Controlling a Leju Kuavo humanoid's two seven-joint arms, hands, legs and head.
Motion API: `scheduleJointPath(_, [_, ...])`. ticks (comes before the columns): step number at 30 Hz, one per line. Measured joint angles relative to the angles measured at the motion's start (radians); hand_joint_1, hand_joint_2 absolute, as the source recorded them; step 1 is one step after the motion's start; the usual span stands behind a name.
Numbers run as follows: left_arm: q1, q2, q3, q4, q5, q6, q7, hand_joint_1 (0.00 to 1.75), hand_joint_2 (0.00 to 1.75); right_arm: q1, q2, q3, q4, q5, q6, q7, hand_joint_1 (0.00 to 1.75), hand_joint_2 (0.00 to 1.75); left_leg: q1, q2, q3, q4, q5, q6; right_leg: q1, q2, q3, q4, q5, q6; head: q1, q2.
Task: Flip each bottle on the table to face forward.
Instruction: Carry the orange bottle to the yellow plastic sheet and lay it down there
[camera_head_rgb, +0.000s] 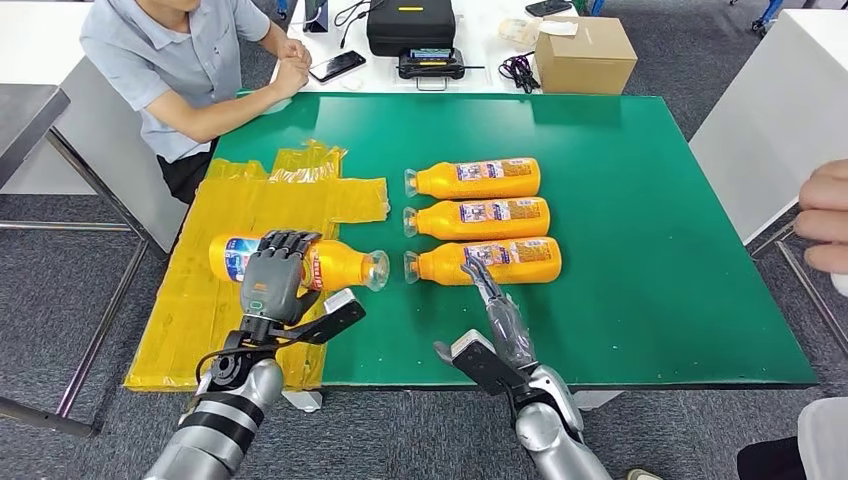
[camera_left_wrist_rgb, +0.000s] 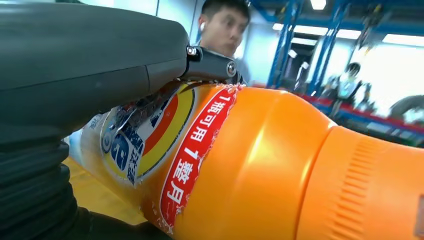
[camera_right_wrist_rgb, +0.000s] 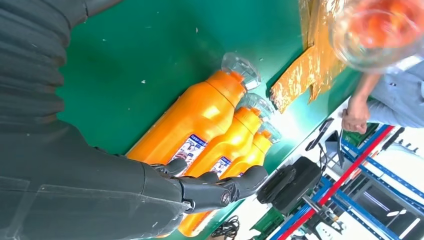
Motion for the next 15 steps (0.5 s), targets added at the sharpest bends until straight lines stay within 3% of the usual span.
scheduleJointPath(12, [-0.065, 0.044, -0.023, 0.202, -0.025, -0.024, 0.095, 1.69, 1.75, 0.014, 0.004, -0.01, -0.005, -0.003, 0.012, -0.002, 0.0, 1.75, 0.0, 0.0, 0.0, 0.0, 0.0, 0.0, 0.0, 0.0, 0.0, 0.0, 0.0, 0.0, 0.0, 0.0])
scheduleJointPath(15, [-0.067, 0.046, -0.033, 0.231, -0.027, -0.046, 0.097, 0.93, 1.75, 0.018, 0.003, -0.012, -0.005, -0.007, 0.016, -0.003, 0.0, 1.75, 0.0, 0.0, 0.0, 0.0, 0.0, 0.0, 0.0, 0.0, 0.0, 0.0, 0.0, 0.0, 0.0, 0.0])
